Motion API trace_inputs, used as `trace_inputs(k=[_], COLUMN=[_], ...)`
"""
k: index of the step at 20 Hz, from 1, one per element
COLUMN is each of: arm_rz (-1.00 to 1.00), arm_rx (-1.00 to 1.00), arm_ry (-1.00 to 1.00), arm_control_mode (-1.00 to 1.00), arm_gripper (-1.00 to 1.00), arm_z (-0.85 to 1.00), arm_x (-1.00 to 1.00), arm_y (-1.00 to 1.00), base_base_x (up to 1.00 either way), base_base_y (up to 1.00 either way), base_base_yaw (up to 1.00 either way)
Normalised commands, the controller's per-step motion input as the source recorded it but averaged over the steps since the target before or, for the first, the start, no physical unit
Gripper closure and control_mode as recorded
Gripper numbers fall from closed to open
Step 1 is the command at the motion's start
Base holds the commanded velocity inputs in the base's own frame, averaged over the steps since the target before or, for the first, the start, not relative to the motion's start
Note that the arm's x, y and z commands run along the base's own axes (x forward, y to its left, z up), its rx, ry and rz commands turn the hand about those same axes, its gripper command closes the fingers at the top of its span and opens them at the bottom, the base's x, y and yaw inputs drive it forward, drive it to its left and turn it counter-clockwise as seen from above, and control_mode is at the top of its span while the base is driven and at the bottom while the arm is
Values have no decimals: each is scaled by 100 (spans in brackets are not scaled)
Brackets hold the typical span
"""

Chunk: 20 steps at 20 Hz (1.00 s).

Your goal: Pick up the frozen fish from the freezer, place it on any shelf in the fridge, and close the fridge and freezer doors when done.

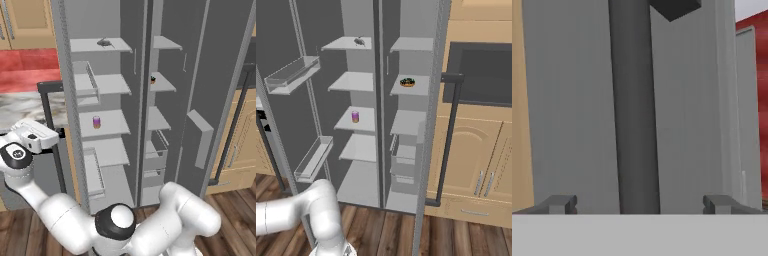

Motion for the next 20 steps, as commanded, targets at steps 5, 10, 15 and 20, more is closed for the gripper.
trace_inputs(k=[5, 10, 15, 20], arm_rz=[-9, -10, -13, -14], arm_rx=[0, 0, 0, 0], arm_ry=[0, 0, 0, 0], arm_control_mode=[-100, -100, -100, -100], arm_gripper=[-100, -100, -100, -100], arm_z=[0, 0, 0, 0], arm_x=[19, 27, 39, 51], arm_y=[-66, -80, -93, -100], base_base_x=[0, 0, 0, 0], base_base_y=[0, 0, 0, 0], base_base_yaw=[0, 0, 0, 0])
